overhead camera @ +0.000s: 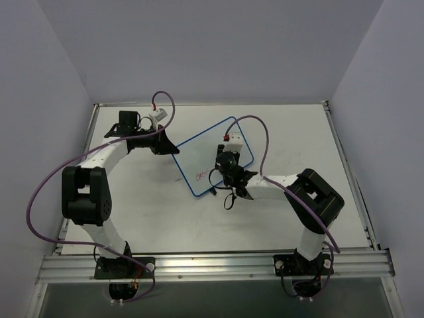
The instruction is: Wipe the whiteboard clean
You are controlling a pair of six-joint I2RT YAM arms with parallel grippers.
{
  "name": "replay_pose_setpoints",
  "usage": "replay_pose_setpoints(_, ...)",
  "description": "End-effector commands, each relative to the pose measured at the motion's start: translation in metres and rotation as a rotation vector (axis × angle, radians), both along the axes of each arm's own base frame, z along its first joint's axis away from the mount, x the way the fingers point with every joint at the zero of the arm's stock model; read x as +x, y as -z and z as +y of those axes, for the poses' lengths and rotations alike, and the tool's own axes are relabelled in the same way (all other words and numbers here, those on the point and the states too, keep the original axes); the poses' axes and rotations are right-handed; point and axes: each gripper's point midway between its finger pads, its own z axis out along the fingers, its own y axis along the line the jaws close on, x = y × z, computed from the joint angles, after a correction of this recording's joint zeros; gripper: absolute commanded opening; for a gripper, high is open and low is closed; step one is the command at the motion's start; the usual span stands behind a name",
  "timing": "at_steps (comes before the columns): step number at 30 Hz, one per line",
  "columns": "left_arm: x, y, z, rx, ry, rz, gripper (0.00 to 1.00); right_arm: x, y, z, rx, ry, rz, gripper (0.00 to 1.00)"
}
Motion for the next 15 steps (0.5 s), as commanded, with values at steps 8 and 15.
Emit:
replay_pose_setpoints(8, 0.012, 0.011, 0.001, 0.09, 0.051, -0.126, 0.02, -0.058, 0.02, 0.06, 0.06, -0.239, -0.009, 0.0)
replay_pose_setpoints(15, 0.011, 0.009, -0.001, 0.075, 0.063, -0.126, 0.02, -0.092, 0.014, 0.114, 0.051, -0.41, -0.041, 0.0)
